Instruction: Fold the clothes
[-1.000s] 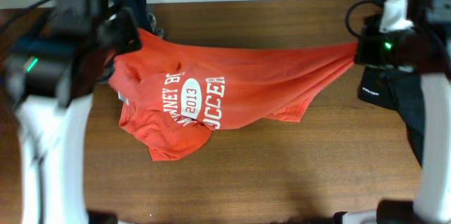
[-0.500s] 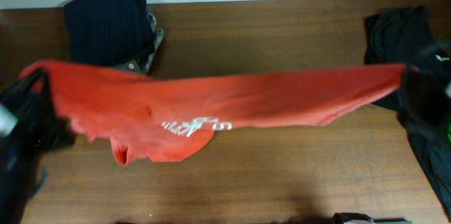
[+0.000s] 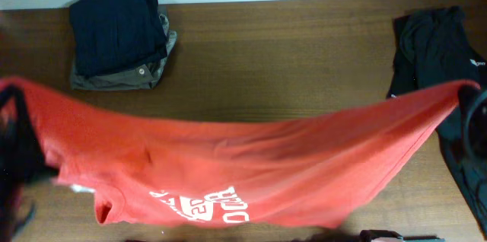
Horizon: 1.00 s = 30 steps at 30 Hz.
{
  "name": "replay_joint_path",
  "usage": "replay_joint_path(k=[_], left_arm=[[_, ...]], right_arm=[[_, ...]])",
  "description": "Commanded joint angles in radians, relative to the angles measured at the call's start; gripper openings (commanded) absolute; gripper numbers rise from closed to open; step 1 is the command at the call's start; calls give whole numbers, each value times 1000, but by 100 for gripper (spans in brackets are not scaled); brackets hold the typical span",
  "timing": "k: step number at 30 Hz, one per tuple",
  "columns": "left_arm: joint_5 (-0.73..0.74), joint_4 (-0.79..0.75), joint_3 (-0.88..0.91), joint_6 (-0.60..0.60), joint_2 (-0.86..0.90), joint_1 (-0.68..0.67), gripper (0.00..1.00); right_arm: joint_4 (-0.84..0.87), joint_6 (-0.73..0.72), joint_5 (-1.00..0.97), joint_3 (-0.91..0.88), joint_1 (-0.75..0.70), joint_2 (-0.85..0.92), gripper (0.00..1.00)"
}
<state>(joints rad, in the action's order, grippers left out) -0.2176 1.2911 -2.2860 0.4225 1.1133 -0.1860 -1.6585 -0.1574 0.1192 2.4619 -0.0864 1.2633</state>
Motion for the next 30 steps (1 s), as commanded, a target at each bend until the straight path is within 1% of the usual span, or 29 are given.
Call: replay_joint_path(k=[1,4,8,10,13,16,18,20,22,24,26,30], left_arm=[[-24,-41,4,9,156,-1,0],[-37,-108,4,-22,290,-1,0],[-38,-269,4,-81,503,-1,0],[-38,-351,4,-80,599,-1,0],[-60,-494,3,-80,729,0,1],[-61,-628,-3,-97,792,7,2],[-60,-691,-24,-105,790,20,2],[-59,-687,-92,-107,772,33,2],[-60,-629,-175,-108,749,42,1],[-60,-565,-249,-141,722,46,1],[-60,-481,-302,-162,693,50,1],[-56,-280,-315,-167,657,51,0]], right_arm=[[41,-8,-34,0,-6,113,4],[95,-7,-37,0,-6,210,4],[196,-5,-37,0,-6,370,4],[248,-5,-30,0,-6,452,4],[334,-5,37,0,-6,566,4],[410,-4,89,3,-13,620,4],[442,-5,106,24,-28,620,4],[437,-5,112,70,-50,607,4],[409,-5,114,129,-74,592,4],[372,-5,114,192,-99,575,4],[336,-5,120,235,-113,566,4],[227,-4,118,254,-110,563,4]])
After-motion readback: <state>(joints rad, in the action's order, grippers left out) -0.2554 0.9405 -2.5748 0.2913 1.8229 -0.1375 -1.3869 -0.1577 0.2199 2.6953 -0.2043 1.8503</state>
